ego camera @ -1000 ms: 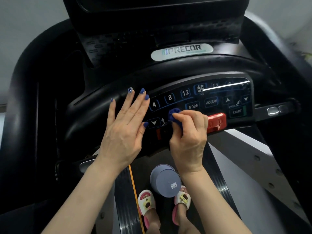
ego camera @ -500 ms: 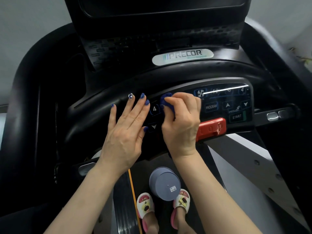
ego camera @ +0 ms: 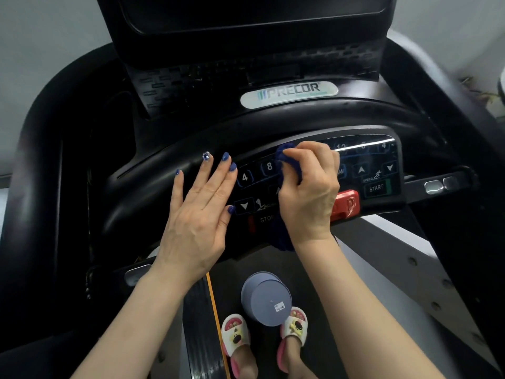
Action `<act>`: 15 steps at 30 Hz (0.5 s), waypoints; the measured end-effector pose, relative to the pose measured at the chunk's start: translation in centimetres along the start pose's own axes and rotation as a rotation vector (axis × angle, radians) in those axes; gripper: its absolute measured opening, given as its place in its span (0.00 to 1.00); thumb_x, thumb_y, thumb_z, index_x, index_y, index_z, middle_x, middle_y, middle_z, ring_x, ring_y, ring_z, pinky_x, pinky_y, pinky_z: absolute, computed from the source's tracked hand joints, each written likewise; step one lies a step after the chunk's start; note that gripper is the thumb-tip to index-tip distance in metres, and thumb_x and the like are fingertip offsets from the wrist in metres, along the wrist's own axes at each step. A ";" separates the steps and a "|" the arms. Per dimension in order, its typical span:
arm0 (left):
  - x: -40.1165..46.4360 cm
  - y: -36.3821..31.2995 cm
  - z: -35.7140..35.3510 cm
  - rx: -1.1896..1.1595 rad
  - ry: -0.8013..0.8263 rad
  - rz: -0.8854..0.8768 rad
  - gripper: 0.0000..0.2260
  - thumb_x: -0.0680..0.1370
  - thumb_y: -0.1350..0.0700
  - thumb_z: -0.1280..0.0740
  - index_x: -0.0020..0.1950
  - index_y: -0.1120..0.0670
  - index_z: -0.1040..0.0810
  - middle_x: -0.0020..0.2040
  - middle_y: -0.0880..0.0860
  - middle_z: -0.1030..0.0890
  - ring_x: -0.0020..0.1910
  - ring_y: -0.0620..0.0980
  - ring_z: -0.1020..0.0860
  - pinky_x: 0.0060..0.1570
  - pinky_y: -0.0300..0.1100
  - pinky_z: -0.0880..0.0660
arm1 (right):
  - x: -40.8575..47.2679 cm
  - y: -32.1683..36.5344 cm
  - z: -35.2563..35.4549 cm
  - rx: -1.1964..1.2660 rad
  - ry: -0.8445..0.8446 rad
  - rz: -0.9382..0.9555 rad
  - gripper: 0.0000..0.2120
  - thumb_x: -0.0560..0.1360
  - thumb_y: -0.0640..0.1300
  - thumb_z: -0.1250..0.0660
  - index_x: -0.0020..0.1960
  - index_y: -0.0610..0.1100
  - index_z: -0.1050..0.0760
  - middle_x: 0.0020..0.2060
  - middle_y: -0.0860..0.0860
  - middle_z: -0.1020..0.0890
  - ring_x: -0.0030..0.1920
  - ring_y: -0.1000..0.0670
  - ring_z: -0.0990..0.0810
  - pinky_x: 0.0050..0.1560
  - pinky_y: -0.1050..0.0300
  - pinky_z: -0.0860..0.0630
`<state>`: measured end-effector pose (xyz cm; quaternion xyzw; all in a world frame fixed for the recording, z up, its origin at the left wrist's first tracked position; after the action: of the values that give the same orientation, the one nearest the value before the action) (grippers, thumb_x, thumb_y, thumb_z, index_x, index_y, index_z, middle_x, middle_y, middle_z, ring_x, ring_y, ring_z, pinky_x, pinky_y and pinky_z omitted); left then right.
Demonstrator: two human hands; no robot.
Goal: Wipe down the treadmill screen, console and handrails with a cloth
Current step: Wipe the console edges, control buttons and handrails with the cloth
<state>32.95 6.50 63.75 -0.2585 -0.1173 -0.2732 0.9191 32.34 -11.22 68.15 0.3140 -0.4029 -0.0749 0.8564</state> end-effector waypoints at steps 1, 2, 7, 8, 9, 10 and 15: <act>0.1 -0.3 0.1 0.012 0.004 -0.008 0.27 0.80 0.59 0.39 0.79 0.56 0.40 0.80 0.52 0.41 0.80 0.51 0.47 0.78 0.56 0.57 | -0.1 0.0 0.1 -0.004 -0.007 -0.014 0.03 0.73 0.33 0.29 0.47 0.36 0.19 0.46 0.44 0.20 0.48 0.50 0.28 0.52 0.62 0.28; 0.3 -0.6 0.2 0.023 0.007 -0.020 0.27 0.80 0.59 0.39 0.79 0.57 0.40 0.80 0.52 0.41 0.80 0.52 0.47 0.78 0.57 0.57 | -0.3 0.2 0.0 -0.011 0.006 -0.002 0.03 0.74 0.34 0.29 0.48 0.36 0.19 0.47 0.44 0.20 0.49 0.50 0.28 0.52 0.59 0.27; 1.2 -1.9 -0.7 0.054 0.048 -0.049 0.26 0.80 0.58 0.40 0.79 0.56 0.40 0.80 0.52 0.42 0.80 0.50 0.48 0.77 0.57 0.58 | -1.3 0.3 0.1 -0.104 0.125 0.129 0.12 0.77 0.44 0.30 0.56 0.39 0.19 0.54 0.44 0.20 0.56 0.46 0.25 0.57 0.52 0.29; 1.2 -1.8 -0.9 0.055 0.054 -0.044 0.26 0.81 0.58 0.40 0.79 0.56 0.40 0.80 0.52 0.42 0.80 0.49 0.48 0.77 0.58 0.58 | -1.3 0.3 0.1 -0.106 0.121 0.142 0.11 0.76 0.42 0.30 0.56 0.39 0.19 0.54 0.44 0.20 0.55 0.45 0.25 0.57 0.52 0.28; 1.1 -1.7 -1.0 0.055 0.057 -0.039 0.26 0.81 0.58 0.40 0.79 0.56 0.40 0.80 0.52 0.42 0.80 0.49 0.48 0.77 0.58 0.59 | -1.2 0.4 0.1 -0.098 0.117 0.151 0.09 0.77 0.40 0.30 0.55 0.38 0.18 0.53 0.43 0.20 0.54 0.45 0.25 0.56 0.52 0.27; 1.1 -1.7 -1.1 0.055 0.058 -0.038 0.26 0.80 0.58 0.40 0.79 0.56 0.39 0.80 0.52 0.42 0.80 0.49 0.47 0.77 0.58 0.59 | -1.1 0.5 -0.1 -0.088 0.119 0.162 0.08 0.77 0.37 0.30 0.54 0.37 0.18 0.52 0.42 0.20 0.52 0.44 0.25 0.56 0.53 0.27; 1.1 -1.6 -0.8 0.050 0.067 -0.048 0.26 0.80 0.58 0.40 0.79 0.56 0.39 0.80 0.52 0.41 0.80 0.49 0.47 0.77 0.57 0.61 | -1.8 0.1 0.5 -0.064 0.207 0.258 0.06 0.75 0.31 0.32 0.49 0.34 0.18 0.49 0.41 0.19 0.50 0.44 0.25 0.55 0.59 0.27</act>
<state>33.03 4.36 64.13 -0.2233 -0.0993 -0.3010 0.9218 30.74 -10.66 67.31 0.2384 -0.3470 0.0559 0.9053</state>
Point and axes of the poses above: each hand's wrist, its own x-axis towards the middle knuckle, its own z-axis out of the back of the hand, y = z × x, the point moved 10 cm from there along x, towards the middle knuckle
